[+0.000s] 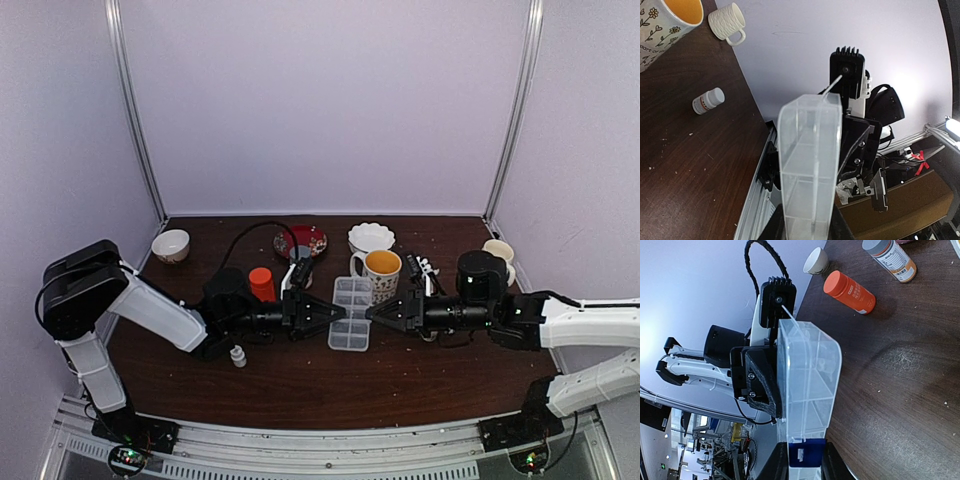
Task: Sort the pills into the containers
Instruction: Open the lid of the pill container.
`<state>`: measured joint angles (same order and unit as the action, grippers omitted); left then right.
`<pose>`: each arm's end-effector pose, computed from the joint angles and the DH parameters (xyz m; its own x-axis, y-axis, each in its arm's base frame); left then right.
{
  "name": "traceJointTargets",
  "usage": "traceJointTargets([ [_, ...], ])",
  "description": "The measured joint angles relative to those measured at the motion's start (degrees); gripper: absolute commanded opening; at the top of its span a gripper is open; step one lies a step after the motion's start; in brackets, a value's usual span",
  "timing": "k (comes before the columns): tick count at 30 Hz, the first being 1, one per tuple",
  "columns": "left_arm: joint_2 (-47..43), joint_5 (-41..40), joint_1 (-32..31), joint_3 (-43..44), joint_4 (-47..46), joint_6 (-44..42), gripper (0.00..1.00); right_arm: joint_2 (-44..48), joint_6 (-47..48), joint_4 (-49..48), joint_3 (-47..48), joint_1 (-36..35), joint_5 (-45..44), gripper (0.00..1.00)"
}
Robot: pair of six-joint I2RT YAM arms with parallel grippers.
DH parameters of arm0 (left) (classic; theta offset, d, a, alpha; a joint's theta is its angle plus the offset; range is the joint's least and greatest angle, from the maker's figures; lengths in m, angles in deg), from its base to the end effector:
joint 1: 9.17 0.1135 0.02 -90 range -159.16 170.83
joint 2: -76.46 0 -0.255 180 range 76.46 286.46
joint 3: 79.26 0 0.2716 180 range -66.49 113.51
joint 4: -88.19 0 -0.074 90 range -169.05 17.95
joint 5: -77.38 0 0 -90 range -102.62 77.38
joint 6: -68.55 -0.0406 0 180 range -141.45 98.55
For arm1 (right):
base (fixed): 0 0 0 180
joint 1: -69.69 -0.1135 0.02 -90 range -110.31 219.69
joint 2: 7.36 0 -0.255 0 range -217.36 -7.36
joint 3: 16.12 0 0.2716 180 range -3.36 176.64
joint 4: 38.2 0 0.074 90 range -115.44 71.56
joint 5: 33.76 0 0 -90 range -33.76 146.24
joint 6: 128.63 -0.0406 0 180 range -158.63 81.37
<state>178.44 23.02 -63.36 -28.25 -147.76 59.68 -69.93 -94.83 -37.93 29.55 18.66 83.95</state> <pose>0.1859 -0.2981 0.1613 -0.9789 -0.0155 -0.2036 0.2042 -0.0688 -0.9765 0.1535 0.2198 0.2284 -0.9074 0.0480 -0.4174 -0.3841 0.3083 0.8703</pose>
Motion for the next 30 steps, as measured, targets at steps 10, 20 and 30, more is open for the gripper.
traceJointTargets([
  [10,-3.3,-3.5,-0.7,1.4,12.9,-6.3,0.05,-1.8,1.2,3.8,0.9,0.0,-2.3,0.18],
  [20,-7.1,-7.6,-1.4,4.4,30.2,-13.7,0.06,-3.0,2.2,4.1,0.9,0.0,-4.2,0.67],
  [30,-7.1,-7.0,-1.4,4.4,29.1,-12.7,0.08,-1.4,2.1,1.5,-0.7,0.0,-4.4,0.69],
])
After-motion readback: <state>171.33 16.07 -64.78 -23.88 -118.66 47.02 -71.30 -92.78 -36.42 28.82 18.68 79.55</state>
